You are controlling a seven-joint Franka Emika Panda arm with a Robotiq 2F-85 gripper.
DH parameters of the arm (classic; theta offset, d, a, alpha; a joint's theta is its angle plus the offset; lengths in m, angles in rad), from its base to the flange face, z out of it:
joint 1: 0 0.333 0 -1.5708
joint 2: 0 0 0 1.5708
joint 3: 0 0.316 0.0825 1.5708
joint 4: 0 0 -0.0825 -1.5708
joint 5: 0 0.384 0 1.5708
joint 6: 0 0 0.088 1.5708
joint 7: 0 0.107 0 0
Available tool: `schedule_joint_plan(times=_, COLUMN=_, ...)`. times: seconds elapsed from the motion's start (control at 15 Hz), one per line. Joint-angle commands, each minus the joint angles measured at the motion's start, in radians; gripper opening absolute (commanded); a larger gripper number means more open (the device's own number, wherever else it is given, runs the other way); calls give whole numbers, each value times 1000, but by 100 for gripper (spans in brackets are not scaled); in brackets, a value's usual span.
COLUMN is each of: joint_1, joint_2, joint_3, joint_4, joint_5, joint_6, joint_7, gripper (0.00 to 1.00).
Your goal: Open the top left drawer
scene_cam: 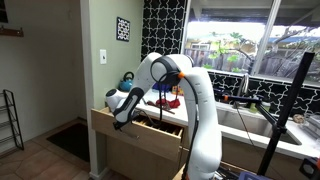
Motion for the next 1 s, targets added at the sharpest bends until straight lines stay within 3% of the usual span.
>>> schedule_joint_plan(times=0.0, joint_1=-42, joint_2=-143, joint_3=30, joint_4=-49, joint_5=4, joint_6=-156, joint_7=101, gripper=100)
schedule_joint_plan(times=0.33, joint_1=-123, joint_2=-289, joint_3=96, joint_4=-58, joint_5=20, joint_6=-300, joint_7=174, gripper=100)
schedule_joint_plan(times=0.47, joint_1=-157, joint_2=-351, joint_3=126, joint_4=-81, joint_5=51, joint_6=-279, joint_7=153, gripper=100)
schedule_joint_plan(times=0.93, joint_1=-235, joint_2=-519, joint_3=215, joint_4=-156, joint_5=57, joint_6=-267, joint_7=288, gripper=100)
